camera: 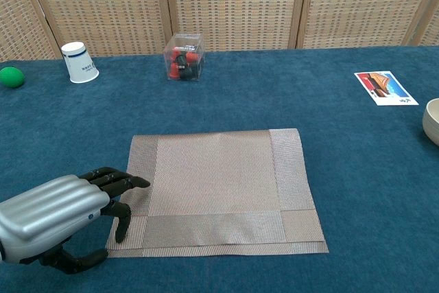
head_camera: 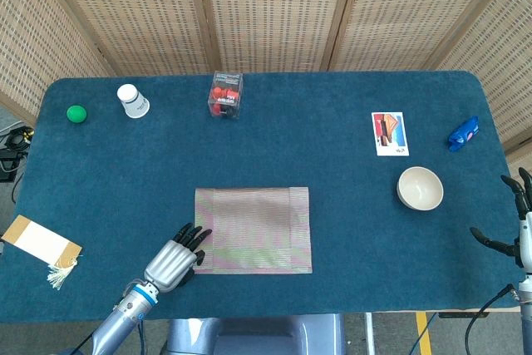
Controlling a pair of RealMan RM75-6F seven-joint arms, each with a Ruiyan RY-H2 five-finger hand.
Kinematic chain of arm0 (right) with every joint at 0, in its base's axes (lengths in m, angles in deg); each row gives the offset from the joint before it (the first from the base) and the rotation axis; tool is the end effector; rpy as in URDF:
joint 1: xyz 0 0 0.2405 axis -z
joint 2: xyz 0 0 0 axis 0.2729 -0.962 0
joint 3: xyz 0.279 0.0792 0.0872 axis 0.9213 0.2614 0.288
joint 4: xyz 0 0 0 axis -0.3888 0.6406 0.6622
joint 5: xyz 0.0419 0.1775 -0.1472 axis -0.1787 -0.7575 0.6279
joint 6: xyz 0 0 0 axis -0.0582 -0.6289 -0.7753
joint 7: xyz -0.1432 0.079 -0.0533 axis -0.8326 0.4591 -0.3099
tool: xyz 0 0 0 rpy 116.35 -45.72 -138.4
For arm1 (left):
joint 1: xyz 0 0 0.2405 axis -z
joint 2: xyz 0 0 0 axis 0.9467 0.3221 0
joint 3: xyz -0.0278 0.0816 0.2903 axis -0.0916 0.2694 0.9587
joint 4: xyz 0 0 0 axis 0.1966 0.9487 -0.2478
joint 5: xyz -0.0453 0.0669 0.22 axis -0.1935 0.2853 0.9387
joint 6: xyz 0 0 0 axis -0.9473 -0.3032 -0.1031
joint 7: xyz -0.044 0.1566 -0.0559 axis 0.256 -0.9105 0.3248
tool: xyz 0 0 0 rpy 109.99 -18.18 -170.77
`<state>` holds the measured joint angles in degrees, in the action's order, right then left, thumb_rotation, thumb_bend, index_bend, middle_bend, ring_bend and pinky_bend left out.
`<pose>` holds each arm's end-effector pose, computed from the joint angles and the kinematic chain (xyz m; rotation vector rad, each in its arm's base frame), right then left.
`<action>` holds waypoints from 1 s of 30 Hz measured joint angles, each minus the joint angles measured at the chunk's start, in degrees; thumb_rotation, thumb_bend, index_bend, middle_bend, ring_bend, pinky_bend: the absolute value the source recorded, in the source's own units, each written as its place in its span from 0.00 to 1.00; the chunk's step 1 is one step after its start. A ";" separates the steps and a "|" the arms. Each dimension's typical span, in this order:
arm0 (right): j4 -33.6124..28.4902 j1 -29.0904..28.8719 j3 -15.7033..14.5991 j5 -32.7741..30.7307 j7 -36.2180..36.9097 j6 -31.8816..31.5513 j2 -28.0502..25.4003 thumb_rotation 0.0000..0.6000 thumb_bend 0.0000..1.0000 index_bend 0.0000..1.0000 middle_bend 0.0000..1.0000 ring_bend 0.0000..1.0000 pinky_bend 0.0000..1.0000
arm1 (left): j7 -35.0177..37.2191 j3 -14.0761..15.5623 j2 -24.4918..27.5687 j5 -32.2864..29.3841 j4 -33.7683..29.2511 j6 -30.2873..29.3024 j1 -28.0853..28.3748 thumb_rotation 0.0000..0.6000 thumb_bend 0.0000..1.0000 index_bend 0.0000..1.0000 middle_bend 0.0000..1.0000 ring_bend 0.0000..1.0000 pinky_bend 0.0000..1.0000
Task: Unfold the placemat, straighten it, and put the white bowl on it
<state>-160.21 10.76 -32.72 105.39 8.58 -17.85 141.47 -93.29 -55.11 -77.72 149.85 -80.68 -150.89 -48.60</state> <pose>-0.4053 -0.2479 0.1899 1.0708 -1.0144 1.1566 -0.2355 0.2277 -0.1123 -2.1348 -0.8215 -0.7911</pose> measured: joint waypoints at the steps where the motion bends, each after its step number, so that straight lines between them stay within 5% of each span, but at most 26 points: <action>1: -0.03 0.00 -0.01 0.01 0.04 0.08 -0.02 1.00 0.23 0.17 0.00 0.00 0.00 | -0.01 0.13 -0.03 0.16 0.05 -0.16 -0.04 1.00 0.41 0.47 0.00 0.00 0.00; 30: -0.71 0.03 -0.11 0.00 1.48 1.12 -0.44 1.00 0.23 0.17 0.00 0.00 0.00 | -0.55 -0.98 -3.87 0.16 3.17 -2.11 -0.26 1.00 0.48 0.53 0.00 0.00 0.00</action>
<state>-160.92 10.78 -32.83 105.39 10.06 -16.73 141.03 -93.84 -56.09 -81.59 150.01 -77.51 -153.00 -48.87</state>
